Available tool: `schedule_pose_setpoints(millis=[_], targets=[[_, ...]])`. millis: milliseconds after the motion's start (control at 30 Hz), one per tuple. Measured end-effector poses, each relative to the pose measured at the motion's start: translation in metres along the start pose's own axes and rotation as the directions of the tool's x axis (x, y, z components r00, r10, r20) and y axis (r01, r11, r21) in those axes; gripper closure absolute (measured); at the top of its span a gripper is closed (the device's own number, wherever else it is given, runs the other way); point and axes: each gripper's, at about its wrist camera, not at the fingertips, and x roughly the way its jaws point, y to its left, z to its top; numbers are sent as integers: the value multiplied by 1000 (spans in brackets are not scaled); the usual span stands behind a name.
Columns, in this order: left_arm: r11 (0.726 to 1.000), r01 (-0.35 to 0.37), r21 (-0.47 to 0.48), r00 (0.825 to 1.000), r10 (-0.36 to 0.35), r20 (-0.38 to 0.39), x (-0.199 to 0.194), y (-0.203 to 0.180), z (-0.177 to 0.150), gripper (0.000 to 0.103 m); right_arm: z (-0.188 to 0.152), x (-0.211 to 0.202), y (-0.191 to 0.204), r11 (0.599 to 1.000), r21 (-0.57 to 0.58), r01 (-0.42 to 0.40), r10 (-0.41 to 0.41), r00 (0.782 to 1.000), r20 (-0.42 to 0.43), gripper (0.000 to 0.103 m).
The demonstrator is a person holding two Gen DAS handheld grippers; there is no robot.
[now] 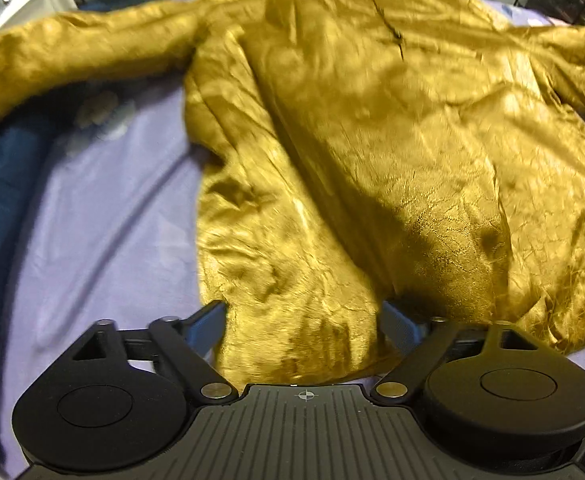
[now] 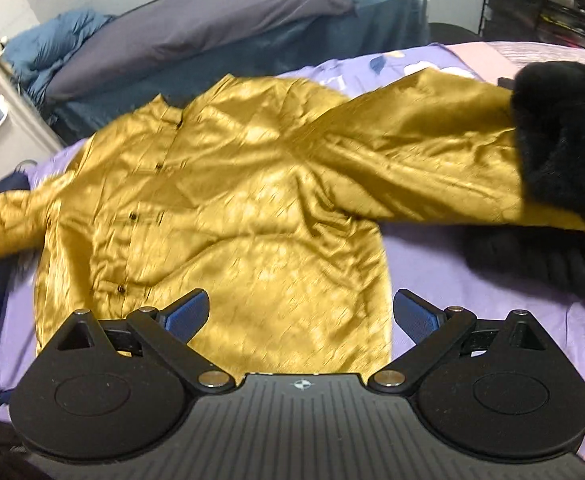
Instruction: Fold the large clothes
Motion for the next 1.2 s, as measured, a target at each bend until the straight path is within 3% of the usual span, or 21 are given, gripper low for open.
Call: schedule_pose_setpoints(millis=[133, 300, 333, 400, 433, 500, 600, 633, 733, 833, 900, 933, 1067, 1200], targets=[[999, -32, 44, 999, 33, -14, 14, -6, -1, 0, -13, -5, 4, 999, 27, 29, -29, 999, -20, 4], [1000, -17, 17, 1000, 17, 1, 8, 1, -1, 2, -32, 2, -10, 993, 100, 55, -49, 997, -58, 4], [1000, -11, 12, 1000, 11, 2, 6, 3, 1, 11, -35, 2, -12, 992, 108, 62, -56, 996, -64, 4], [1000, 5, -1, 1000, -5, 5, -1, 9, 2, 16, -40, 5, -15, 989, 125, 76, -67, 995, -76, 4], [1000, 12, -13, 1000, -11, 15, -6, 14, 2, 26, -43, 6, -16, 988, 134, 79, -68, 994, -85, 4], [999, 8, -48, 999, -6, 42, -18, 28, -2, 29, -46, 6, -19, 985, 150, 80, -66, 993, -95, 4], [989, -60, -133, 995, 71, 74, -34, 59, -14, 29, -47, 4, -21, 985, 154, 83, -70, 993, -92, 4], [983, -92, -160, 992, 104, 74, -36, 71, -18, 34, -47, 4, -21, 984, 154, 85, -71, 993, -92, 4], [957, -182, -224, 982, 189, 9, -31, 109, -37, 38, -47, 4, -22, 984, 157, 84, -70, 993, -94, 4], [938, -172, -301, 985, 169, -37, -26, 136, -51, 36, -48, 6, -22, 984, 154, 87, -71, 992, -103, 4], [923, -146, -356, 988, 153, -11, -32, 144, -54, 23, -49, 7, -22, 985, 147, 87, -70, 991, -117, 4], [918, -116, -380, 991, 130, 13, -36, 147, -55, 3, -49, 8, -22, 986, 144, 89, -72, 990, -122, 4], [913, -14, -407, 994, 57, 94, -42, 146, -47, 0, -51, 9, -25, 986, 134, 95, -77, 988, -134, 4], [932, 6, -362, 997, 22, 73, -30, 133, -31, 0, -53, 11, -33, 986, 122, 117, -97, 983, -155, 6]])
